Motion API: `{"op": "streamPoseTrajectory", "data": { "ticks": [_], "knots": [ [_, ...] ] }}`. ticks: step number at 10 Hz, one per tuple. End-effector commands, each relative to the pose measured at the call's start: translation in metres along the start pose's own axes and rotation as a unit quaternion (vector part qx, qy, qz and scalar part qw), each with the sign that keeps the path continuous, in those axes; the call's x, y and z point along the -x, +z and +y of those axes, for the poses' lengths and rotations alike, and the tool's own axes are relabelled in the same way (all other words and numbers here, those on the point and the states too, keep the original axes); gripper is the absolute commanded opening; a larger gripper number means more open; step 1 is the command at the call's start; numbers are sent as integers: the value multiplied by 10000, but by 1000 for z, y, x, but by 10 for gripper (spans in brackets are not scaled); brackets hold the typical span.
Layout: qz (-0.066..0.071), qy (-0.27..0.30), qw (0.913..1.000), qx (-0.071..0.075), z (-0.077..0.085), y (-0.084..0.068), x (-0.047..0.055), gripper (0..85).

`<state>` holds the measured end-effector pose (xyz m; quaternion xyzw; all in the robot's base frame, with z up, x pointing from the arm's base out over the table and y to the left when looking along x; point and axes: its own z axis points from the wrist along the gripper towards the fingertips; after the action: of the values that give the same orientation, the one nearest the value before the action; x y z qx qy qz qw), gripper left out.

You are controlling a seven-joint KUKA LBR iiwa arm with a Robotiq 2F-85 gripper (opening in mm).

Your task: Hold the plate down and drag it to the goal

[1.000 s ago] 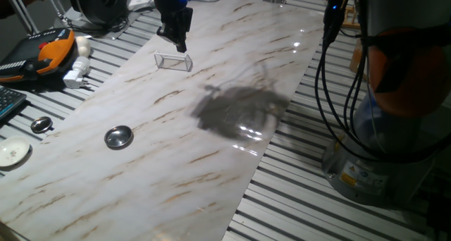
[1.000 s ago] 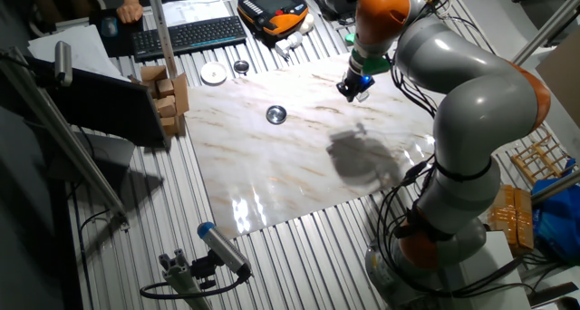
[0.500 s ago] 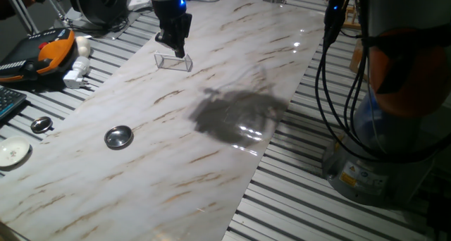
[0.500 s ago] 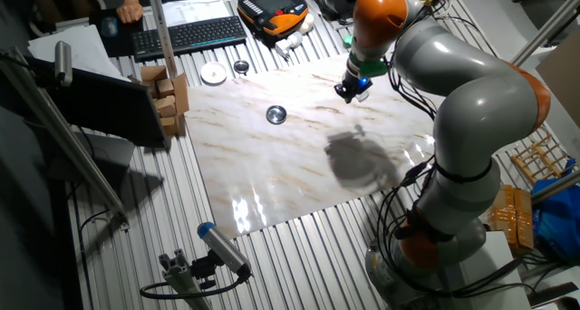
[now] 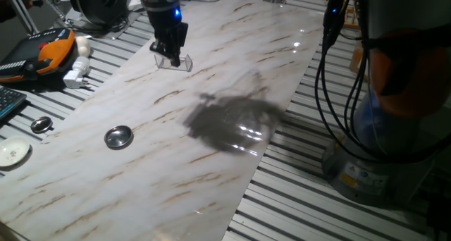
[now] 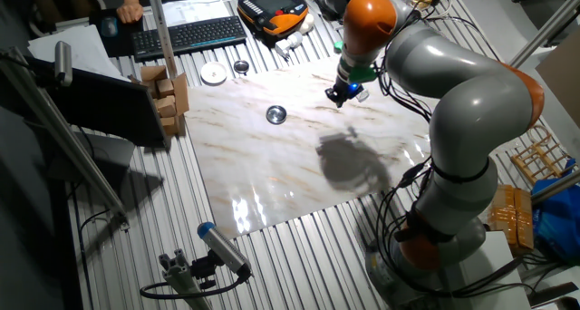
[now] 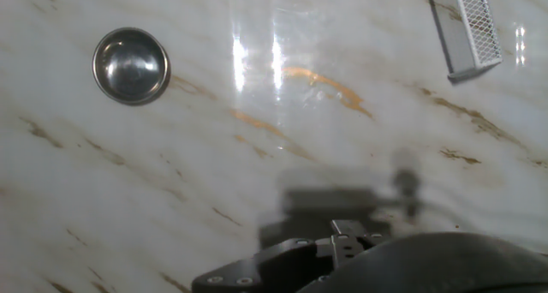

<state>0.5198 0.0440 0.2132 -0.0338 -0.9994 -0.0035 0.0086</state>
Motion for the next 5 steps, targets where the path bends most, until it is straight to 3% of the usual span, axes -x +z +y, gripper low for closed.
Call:
{"op": "streamPoseTrajectory", "data": {
  "ticks": [1,5],
  "knots": [
    [-58,81,9999,-18,7,5,-1,0],
    [-77,319,9994,-53,39,14,-7,0]
  ]
}}
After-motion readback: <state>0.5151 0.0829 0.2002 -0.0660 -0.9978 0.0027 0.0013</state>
